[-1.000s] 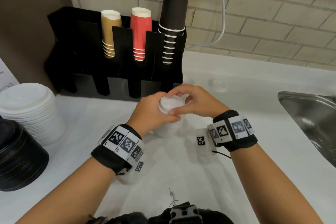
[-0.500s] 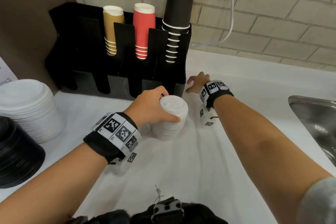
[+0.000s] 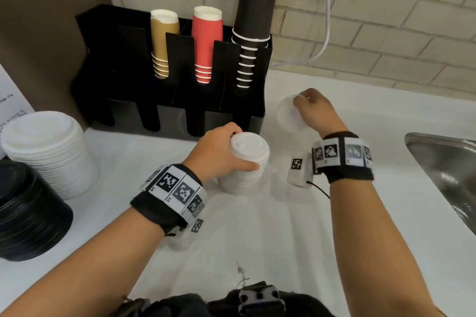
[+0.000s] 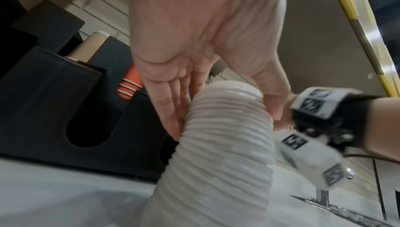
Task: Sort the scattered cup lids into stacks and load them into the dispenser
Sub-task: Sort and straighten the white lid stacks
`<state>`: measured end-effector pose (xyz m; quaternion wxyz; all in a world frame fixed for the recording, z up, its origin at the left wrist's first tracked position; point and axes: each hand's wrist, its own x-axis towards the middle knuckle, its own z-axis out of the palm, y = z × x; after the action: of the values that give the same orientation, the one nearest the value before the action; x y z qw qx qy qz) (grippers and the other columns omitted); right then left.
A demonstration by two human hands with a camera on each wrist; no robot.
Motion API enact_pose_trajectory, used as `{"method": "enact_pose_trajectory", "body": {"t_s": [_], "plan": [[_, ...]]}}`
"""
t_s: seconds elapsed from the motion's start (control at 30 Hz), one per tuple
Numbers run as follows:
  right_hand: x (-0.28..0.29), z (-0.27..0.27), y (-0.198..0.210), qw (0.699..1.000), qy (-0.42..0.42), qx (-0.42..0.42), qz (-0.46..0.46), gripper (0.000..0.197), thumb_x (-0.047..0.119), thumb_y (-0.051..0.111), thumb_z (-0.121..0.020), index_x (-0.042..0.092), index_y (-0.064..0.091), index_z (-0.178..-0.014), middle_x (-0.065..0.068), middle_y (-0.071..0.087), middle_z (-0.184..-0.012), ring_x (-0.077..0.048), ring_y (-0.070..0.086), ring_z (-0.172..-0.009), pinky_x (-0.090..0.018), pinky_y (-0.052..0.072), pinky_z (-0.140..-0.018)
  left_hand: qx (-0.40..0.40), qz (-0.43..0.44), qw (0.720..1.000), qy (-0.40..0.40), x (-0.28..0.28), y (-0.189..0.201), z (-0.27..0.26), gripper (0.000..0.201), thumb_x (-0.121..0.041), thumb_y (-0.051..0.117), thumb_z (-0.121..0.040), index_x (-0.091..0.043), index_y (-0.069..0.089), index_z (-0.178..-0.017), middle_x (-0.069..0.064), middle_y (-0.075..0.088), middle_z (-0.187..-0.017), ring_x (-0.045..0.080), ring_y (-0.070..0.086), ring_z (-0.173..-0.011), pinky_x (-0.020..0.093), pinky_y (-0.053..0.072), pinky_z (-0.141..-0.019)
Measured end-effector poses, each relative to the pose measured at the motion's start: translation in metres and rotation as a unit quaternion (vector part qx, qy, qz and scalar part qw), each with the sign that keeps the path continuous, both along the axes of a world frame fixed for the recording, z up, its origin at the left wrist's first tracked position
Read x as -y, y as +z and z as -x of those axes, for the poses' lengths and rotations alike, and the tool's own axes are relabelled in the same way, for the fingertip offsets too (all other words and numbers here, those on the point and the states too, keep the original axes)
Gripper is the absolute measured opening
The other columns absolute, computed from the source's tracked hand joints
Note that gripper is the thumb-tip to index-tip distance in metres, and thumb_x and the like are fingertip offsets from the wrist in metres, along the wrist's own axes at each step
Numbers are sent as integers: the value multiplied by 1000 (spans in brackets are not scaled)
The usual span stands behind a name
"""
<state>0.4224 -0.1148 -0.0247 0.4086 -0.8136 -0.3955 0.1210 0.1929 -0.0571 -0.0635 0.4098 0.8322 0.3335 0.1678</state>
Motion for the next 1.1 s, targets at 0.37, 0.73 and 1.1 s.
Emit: {"method": "enact_pose_trajectory", "body": {"t_s": [0.37, 0.73, 1.1], "plan": [[39, 76, -11, 968, 87, -232, -35, 29, 22, 46, -100, 9, 67, -113, -5, 67, -101, -11, 60, -83, -19, 50, -68, 62, -40, 997, 26, 9, -5, 4, 79, -38, 93, -54, -17, 58, -122, 1, 60, -114, 18, 57, -103, 36, 49, -94], [21, 94, -21, 994, 111, 2, 3, 28, 27, 58, -94, 20, 67, -118, 5, 66, -111, -19, 55, -111, -31, 44, -95, 40, -21, 998, 44, 10, -4, -1, 116, -41, 90, -58, -17, 25, -151, 2, 57, -128, 19, 54, -117, 34, 47, -97], [19, 89, -40, 993, 112, 9, 17, 29, 37, 56, -93, 25, 64, -119, 6, 46, -92, -18, 50, -97, -20, 38, -78, 104, -18, 994, 16, 13, 1, 1, 53, -38, 87, -66, -15, 65, -108, 0, 69, -100, 14, 63, -94, 41, 53, -85]]}}
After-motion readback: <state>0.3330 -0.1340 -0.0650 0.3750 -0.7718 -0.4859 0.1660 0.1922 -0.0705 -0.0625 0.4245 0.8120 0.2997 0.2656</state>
